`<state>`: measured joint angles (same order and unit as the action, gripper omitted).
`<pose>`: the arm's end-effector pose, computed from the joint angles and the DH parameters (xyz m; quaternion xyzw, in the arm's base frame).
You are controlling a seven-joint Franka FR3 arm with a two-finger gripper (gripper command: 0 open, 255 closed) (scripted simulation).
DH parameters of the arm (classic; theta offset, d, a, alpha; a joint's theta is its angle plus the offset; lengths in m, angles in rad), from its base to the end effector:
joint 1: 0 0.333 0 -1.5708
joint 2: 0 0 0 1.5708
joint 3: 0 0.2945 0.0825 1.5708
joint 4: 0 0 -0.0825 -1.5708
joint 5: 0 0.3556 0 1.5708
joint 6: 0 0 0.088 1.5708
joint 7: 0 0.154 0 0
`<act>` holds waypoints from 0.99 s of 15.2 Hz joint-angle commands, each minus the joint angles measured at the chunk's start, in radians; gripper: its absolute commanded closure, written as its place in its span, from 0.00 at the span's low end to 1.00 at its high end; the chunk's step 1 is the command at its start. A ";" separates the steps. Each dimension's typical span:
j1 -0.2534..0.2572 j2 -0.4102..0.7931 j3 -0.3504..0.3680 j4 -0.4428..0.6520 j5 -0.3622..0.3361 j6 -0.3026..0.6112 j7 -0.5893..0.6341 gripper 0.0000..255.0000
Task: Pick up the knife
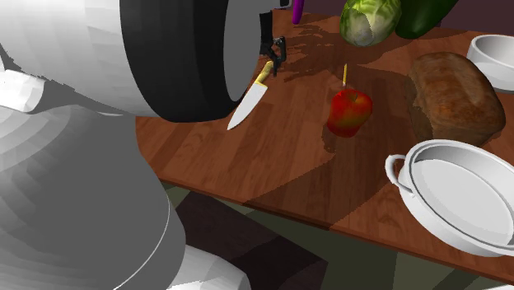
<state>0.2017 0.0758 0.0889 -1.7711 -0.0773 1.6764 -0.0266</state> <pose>0.5111 0.1404 0.4366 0.9821 0.1647 -0.0796 0.0455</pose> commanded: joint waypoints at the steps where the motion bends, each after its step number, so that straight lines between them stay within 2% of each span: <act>1: 0.000 -0.001 0.000 -0.025 0.000 0.024 0.002 0.00; 3: 0.000 -0.001 0.000 -0.025 0.000 0.024 0.002 0.00; 4: 0.000 -0.001 0.000 -0.026 0.000 0.025 0.002 1.00; 13: 0.000 -0.001 0.000 -0.025 0.000 0.024 0.002 1.00; 15: 0.000 -0.004 0.000 -0.001 0.000 -0.002 0.000 1.00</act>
<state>0.2016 0.0700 0.0890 -1.7869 -0.0769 1.6871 -0.0260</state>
